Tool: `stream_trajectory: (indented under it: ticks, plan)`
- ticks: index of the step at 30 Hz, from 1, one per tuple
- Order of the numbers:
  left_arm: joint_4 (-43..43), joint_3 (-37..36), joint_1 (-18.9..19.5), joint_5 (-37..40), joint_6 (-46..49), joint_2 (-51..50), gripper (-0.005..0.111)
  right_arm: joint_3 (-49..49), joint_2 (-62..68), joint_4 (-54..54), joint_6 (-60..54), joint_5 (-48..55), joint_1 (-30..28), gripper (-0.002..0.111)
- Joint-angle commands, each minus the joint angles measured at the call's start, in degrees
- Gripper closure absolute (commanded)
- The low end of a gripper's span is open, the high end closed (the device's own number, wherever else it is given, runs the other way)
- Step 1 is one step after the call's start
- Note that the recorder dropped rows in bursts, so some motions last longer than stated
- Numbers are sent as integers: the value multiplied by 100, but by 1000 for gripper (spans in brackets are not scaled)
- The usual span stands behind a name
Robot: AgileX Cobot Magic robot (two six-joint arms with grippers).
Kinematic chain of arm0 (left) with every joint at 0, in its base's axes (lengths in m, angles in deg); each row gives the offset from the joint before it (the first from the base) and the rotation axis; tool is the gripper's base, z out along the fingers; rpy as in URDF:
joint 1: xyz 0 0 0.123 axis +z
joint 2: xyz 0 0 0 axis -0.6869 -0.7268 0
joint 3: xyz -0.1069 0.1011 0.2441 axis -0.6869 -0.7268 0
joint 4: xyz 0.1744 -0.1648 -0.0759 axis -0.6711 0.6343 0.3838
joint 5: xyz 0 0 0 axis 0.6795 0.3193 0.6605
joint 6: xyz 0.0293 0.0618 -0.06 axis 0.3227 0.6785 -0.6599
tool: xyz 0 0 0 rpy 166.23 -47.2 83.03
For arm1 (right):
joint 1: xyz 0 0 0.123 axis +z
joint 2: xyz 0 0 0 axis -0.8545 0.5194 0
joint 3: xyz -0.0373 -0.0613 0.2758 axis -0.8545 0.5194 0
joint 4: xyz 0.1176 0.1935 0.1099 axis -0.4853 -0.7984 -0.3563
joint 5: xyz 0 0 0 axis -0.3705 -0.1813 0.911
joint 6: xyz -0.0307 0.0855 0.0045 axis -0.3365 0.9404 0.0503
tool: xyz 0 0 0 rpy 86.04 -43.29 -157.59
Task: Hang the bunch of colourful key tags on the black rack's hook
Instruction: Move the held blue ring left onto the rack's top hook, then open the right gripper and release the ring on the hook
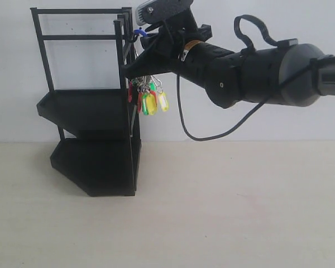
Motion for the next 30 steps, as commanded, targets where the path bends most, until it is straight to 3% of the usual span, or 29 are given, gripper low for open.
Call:
stream_trajectory:
  ticks: [1, 5, 10, 21, 30]
  plan:
    - [11, 14, 19, -64, 2, -20, 102, -71, -47, -29, -15, -89, 16, 109]
    - [11, 14, 19, -64, 2, -20, 102, -71, -47, -29, 49, -58, 16, 101]
    - [11, 14, 19, -64, 2, -20, 102, -71, -47, -170, 49, -44, 16, 69]
    - [11, 14, 19, -64, 2, -20, 102, -71, -80, -705, 65, 29, 2, 68]
    - [11, 14, 19, -64, 2, -20, 102, -71, -324, -944, 65, 342, 2, 58]
